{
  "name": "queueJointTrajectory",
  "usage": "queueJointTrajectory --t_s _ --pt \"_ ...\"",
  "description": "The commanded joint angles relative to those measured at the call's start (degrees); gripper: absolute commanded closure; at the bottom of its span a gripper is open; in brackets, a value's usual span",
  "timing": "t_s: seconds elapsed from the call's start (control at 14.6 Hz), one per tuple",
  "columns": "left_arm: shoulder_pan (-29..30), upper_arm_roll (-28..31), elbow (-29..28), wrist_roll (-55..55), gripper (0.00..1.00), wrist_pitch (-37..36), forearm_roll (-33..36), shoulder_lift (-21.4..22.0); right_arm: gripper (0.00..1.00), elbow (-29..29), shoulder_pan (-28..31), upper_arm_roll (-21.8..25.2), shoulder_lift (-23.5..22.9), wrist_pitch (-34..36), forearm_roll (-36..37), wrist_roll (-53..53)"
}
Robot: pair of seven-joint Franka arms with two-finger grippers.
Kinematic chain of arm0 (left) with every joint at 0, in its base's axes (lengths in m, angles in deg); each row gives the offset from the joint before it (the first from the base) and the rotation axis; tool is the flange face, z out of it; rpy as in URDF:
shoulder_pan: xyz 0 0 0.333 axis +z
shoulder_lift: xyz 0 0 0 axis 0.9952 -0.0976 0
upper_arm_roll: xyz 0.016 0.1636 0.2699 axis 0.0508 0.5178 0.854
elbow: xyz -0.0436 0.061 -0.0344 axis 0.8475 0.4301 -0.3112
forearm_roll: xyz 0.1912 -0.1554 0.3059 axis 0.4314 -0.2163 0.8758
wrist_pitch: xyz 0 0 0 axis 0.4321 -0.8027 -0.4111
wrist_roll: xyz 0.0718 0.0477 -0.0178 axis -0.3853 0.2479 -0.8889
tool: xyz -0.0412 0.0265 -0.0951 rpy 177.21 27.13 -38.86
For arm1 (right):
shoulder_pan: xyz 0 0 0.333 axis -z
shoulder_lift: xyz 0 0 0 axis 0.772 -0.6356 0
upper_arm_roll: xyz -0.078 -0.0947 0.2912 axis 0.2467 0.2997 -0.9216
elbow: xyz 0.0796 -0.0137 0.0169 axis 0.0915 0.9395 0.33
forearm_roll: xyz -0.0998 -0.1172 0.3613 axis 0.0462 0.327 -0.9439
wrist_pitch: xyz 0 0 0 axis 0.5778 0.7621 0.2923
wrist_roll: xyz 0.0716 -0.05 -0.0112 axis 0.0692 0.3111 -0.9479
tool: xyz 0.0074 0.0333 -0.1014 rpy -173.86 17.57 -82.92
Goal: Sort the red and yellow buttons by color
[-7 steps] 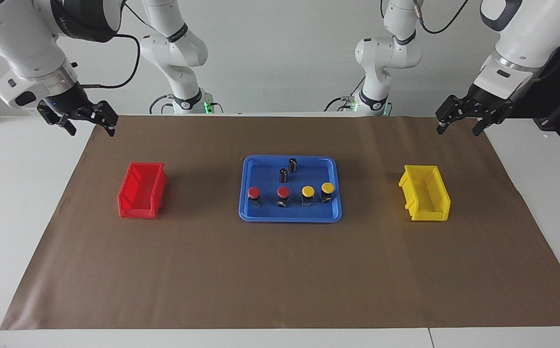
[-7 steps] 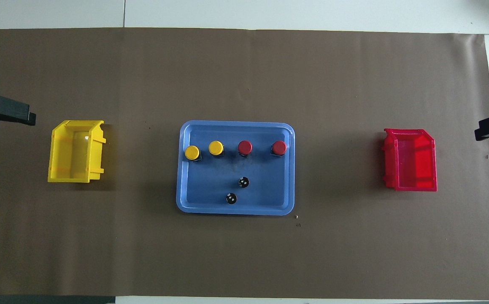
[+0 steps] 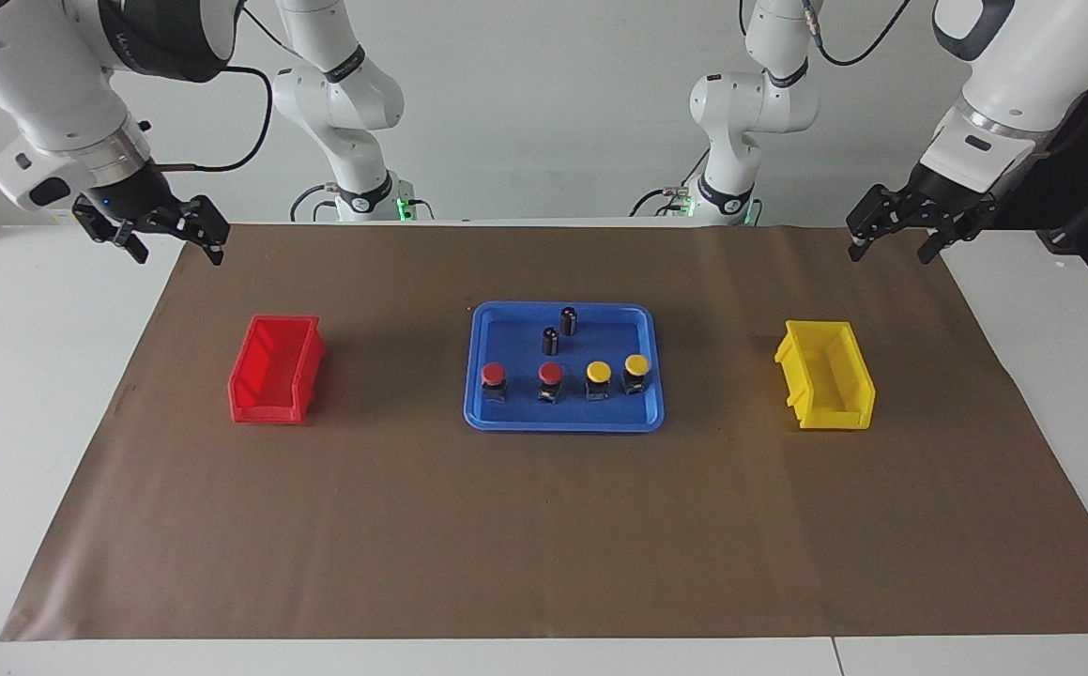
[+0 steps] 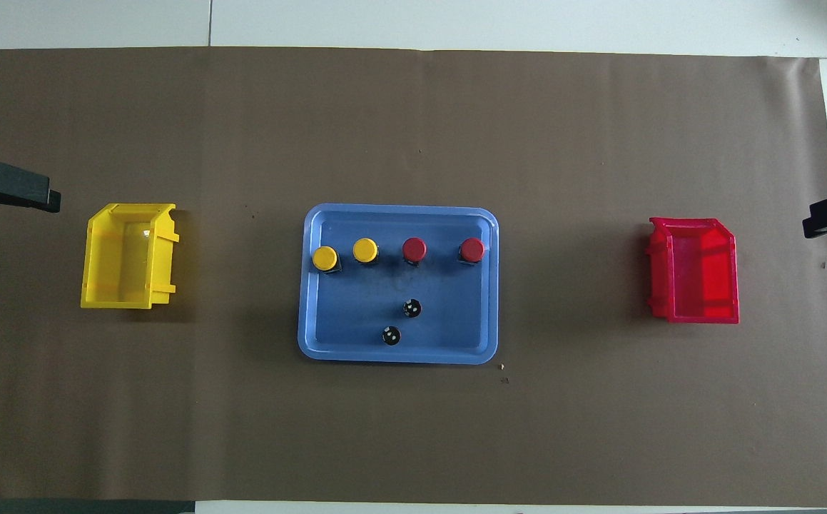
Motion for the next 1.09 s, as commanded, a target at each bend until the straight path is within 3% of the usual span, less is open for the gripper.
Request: queueJointTrajectory --t_s 0.0,0.14,0.27,0.55,0.75,0.89,1.03 --pt "0.57 -0.34 -1.28 0.75 0.00 -0.42 -0.99 1.33 0.00 0.99 -1.10 0.06 0.58 -0.93 -0.94 -0.56" --pt "0.57 -0.34 -1.28 0.75 0.00 -0.42 -0.99 1.33 0.00 0.12 -4.62 0.15 0.32 -0.93 -0.76 0.31" --pt "0.57 -0.34 -1.28 0.75 0.00 -0.42 -0.99 1.33 0.00 -4.78 -6.81 -0.20 -1.86 0.21 -0.94 2.42" --pt "0.57 -0.34 -1.28 0.75 0.00 -0.42 -0.99 1.33 0.00 -6.21 -20.33 -2.22 -4.85 -0.92 -2.43 22.40" --pt "0.57 -0.34 -1.28 0.75 0.00 -0.50 -0.99 1.33 0.00 -4.46 -29.74 -2.40 -11.18 -12.85 -2.17 33.15" --pt "0.57 -0.34 -1.28 0.75 0.00 -0.50 -0.99 1.33 0.00 2.18 -31.96 -2.49 -12.08 -22.15 -1.82 38.19" --pt "0.57 -0.34 -1.28 0.75 0.00 -0.50 -0.99 1.33 0.00 15.08 -32.05 -2.49 -8.23 -34.96 -1.91 38.20"
